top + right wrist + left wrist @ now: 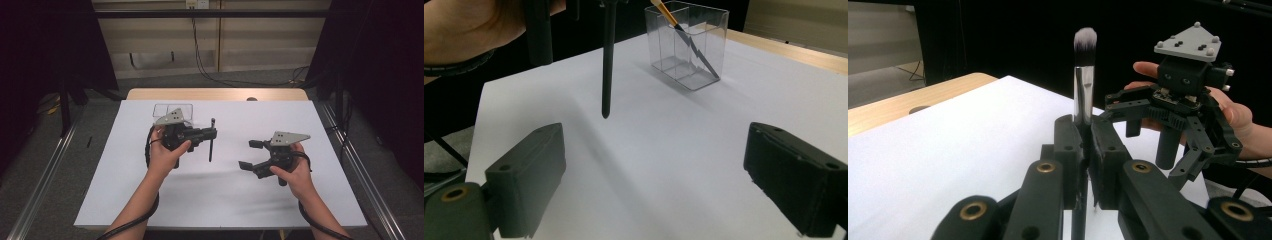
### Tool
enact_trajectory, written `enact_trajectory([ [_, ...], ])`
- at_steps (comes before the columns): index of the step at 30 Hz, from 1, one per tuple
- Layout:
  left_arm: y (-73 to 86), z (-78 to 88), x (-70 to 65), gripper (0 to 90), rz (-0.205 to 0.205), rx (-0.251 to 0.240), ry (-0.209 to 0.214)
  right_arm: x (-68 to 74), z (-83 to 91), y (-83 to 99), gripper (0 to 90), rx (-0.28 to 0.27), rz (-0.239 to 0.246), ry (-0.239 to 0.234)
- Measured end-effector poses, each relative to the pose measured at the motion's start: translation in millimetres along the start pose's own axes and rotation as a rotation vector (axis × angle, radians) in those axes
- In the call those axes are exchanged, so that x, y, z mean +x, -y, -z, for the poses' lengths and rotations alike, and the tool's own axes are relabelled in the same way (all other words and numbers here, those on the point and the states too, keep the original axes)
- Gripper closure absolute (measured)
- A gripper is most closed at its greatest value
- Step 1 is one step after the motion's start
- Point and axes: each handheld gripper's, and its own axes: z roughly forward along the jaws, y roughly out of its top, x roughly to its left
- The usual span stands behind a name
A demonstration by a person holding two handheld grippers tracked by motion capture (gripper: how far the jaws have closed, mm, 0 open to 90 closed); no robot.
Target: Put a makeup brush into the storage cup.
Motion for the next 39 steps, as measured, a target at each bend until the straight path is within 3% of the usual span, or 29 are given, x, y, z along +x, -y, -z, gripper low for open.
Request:
enact_trajectory([
  [39, -0.8, 21.9, 12.2, 83.7, 0.001, -0.032, -0.072, -3.8, 37.9, 27.2, 6.8, 0.044, 0.022, 0.083],
])
